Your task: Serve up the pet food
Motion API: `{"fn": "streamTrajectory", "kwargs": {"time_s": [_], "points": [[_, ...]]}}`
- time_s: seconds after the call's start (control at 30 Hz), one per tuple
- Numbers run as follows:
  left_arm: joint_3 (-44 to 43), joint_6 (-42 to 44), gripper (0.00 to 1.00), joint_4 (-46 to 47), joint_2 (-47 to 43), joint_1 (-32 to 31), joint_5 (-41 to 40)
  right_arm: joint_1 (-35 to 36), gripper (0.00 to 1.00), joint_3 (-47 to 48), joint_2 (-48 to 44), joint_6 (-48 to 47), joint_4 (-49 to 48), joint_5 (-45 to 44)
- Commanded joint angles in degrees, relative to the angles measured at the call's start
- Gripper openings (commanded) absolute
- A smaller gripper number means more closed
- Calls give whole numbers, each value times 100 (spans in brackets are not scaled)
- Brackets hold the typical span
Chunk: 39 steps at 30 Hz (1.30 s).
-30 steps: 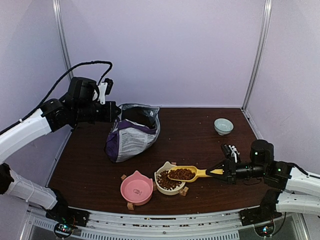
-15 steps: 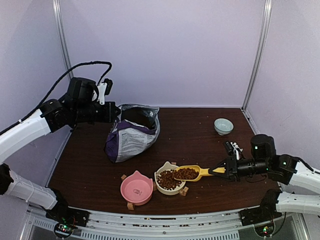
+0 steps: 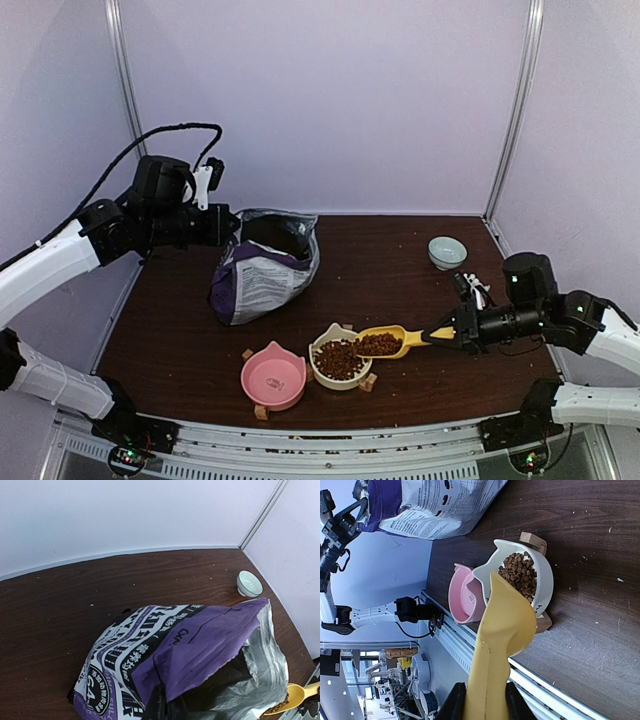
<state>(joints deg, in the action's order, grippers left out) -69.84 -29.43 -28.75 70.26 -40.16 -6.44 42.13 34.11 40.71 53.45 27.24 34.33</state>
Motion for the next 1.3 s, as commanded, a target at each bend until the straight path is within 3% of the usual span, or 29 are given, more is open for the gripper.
{"fn": "streamTrajectory", "kwargs": {"time_s": [0.0, 0.77, 1.27], "points": [[87, 75, 0, -321, -134, 105, -174, -22, 15, 392, 19, -247, 340, -166], [120, 173, 0, -324, -217, 105, -103, -67, 14, 1460, 379, -537, 1371, -374], [214, 278, 0, -289, -243, 105, -30, -63, 15, 1740, 915, -556, 1215, -207]]}}
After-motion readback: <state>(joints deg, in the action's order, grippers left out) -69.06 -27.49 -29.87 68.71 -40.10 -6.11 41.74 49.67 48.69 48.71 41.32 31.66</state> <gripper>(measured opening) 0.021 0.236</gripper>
